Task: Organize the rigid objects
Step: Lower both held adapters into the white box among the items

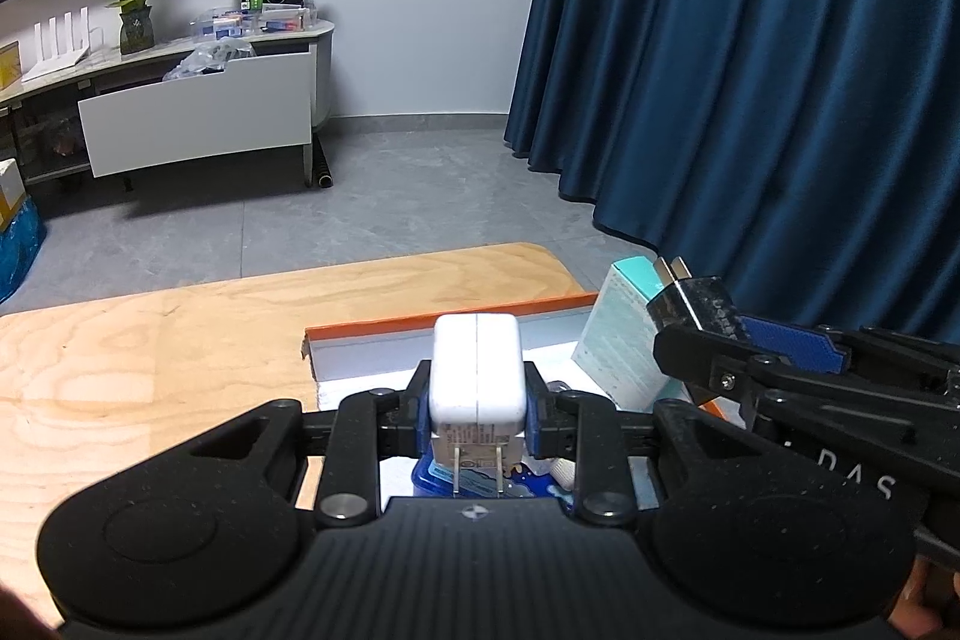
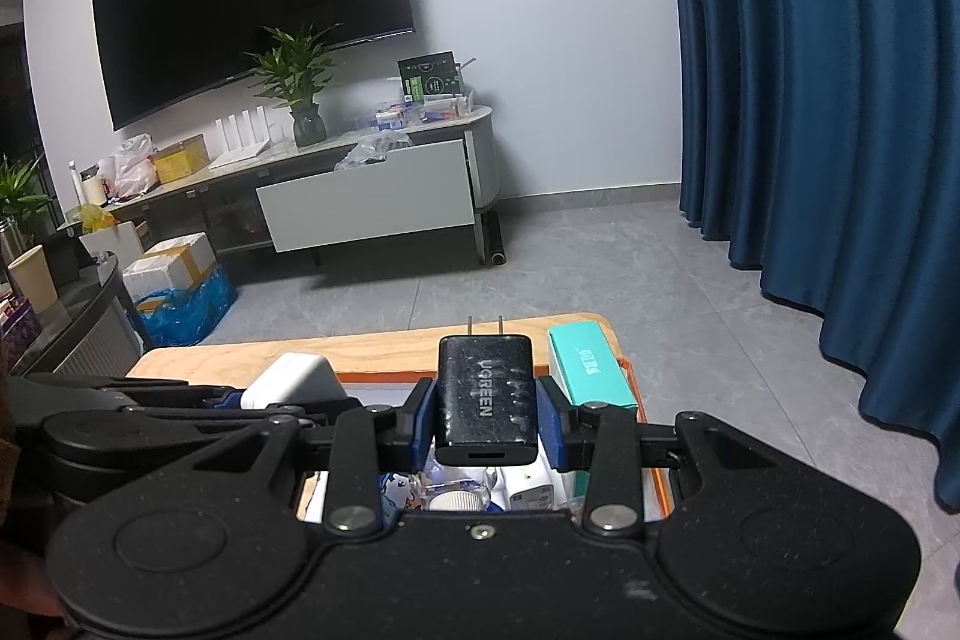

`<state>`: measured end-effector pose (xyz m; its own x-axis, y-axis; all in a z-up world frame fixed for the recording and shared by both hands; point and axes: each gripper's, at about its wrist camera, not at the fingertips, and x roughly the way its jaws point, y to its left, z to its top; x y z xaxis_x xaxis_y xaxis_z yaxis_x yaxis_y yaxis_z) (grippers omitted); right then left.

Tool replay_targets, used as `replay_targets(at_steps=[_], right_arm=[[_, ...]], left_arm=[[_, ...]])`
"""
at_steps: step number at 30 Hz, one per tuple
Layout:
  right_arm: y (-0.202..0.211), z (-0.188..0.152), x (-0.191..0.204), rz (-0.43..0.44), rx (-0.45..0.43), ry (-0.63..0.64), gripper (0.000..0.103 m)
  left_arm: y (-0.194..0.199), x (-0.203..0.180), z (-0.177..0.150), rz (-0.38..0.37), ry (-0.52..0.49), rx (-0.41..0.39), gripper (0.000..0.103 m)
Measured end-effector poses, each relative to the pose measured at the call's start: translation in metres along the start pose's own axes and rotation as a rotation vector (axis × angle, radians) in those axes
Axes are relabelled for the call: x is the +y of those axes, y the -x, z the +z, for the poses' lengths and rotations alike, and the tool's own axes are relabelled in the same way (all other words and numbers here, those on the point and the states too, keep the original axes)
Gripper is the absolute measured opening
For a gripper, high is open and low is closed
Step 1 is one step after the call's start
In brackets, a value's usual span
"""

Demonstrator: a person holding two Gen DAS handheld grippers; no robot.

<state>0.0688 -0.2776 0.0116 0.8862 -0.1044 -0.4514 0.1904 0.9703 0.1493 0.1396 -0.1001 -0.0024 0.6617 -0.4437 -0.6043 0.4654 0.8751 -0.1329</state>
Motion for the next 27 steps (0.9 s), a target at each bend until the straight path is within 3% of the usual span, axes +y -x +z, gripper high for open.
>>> replay_targets(at_steps=[27], right_arm=[[-0.013,-0.002,0.000,-0.010,0.016,0.004,0.043]], left_arm=[[-0.021,0.009,0.005,-0.004,0.016,0.029,0.028]])
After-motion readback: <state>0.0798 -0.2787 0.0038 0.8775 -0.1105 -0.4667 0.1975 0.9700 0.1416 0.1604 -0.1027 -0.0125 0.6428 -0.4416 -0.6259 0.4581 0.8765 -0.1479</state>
